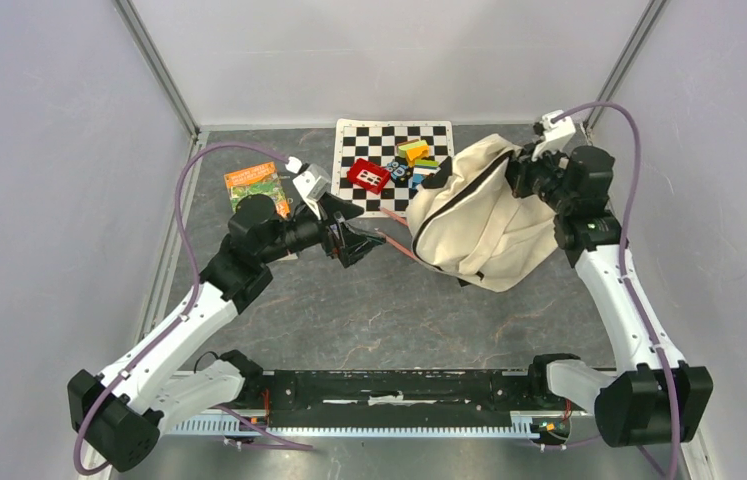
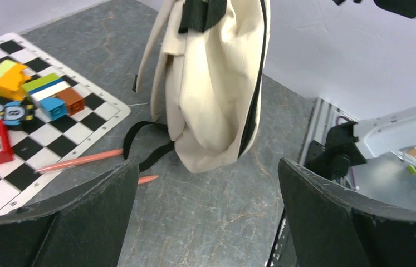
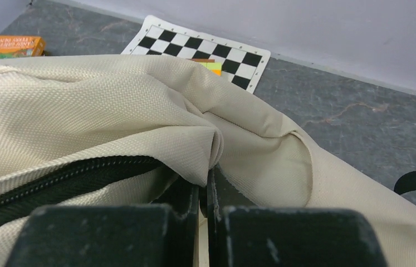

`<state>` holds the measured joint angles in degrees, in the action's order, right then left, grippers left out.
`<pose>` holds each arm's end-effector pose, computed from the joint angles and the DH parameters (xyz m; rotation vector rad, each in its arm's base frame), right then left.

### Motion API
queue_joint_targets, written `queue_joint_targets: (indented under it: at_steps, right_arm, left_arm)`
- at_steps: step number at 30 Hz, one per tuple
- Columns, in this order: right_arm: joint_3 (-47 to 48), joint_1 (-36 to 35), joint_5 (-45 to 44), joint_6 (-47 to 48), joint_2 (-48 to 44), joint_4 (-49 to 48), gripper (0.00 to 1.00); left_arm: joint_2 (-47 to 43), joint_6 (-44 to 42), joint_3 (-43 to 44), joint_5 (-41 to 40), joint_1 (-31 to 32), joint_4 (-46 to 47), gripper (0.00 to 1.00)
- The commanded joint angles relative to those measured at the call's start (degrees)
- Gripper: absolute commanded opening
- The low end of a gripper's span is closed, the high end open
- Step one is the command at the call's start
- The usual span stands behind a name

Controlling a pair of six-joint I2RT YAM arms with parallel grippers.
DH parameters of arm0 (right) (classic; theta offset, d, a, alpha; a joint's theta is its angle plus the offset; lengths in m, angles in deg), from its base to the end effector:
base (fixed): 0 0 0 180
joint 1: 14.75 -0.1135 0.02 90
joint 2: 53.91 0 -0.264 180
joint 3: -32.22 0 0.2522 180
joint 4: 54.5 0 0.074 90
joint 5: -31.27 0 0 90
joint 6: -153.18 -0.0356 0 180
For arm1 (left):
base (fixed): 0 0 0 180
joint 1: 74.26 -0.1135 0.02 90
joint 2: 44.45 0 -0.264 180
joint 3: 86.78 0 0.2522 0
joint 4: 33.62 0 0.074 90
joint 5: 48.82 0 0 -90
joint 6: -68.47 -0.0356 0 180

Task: Pack the student bag
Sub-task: Place the student bag at the center of the board.

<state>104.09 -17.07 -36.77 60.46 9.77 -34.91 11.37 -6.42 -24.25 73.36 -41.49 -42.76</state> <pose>0.2567 0.0237 0.3649 -0.2719 1.7515 0.4023 0.1799 -0.1384 0.3570 0.7077 1.5684 -1.0822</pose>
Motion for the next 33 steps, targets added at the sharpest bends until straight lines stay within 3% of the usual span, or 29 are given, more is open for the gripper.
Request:
queue_joint_targets:
  at_steps: [1,9,23,24,25,27,28,29,33]
  right_arm:
    - [-2.87,-4.06,-3.69,2.02,2.69,3.64,0.00]
    - [-4.74,-12.46,-5.09,0.17,6.88,-0.71,0.00]
    - [-6.87,-25.05,-7.12,4.02,10.26,0.17,0.00]
    - [-6.22,-25.49,-7.45,3.89,10.45,0.54,0.04]
    - [-5.23,-25.85,-7.60,3.76,10.61,1.00,0.16]
    - [-3.19,-26.10,-8.30,3.29,10.43,2.82,0.52]
    - [-2.17,-26.15,-9.65,2.83,9.93,3.85,0.81]
    - [-1.40,-26.17,-11.99,2.81,9.50,5.38,0.96]
    - [0.67,-26.07,-23.94,0.33,5.58,12.19,0.98]
  left_arm:
    - [-4.64,-0.80,-2.16,-10.50,0.19,2.74,1.00]
    - [-7.84,-3.23,-2.21,-24.59,-0.40,-1.47,1.00]
    - [-0.40,-1.54,0.15,-21.14,-1.13,-4.00,1.00]
    - [0.19,-1.42,0.26,-20.56,-1.13,-4.01,1.00]
    - [0.70,-1.32,0.35,-19.81,-1.12,-4.01,1.00]
    - [1.74,-1.23,0.62,-18.91,-1.13,-4.17,1.00]
    - [2.25,-1.15,0.75,-18.60,-1.13,-4.35,1.00]
    - [2.67,-1.14,0.88,-18.33,-1.09,-4.36,1.00]
    - [4.83,-0.57,1.39,-16.96,-0.97,-4.36,1.00]
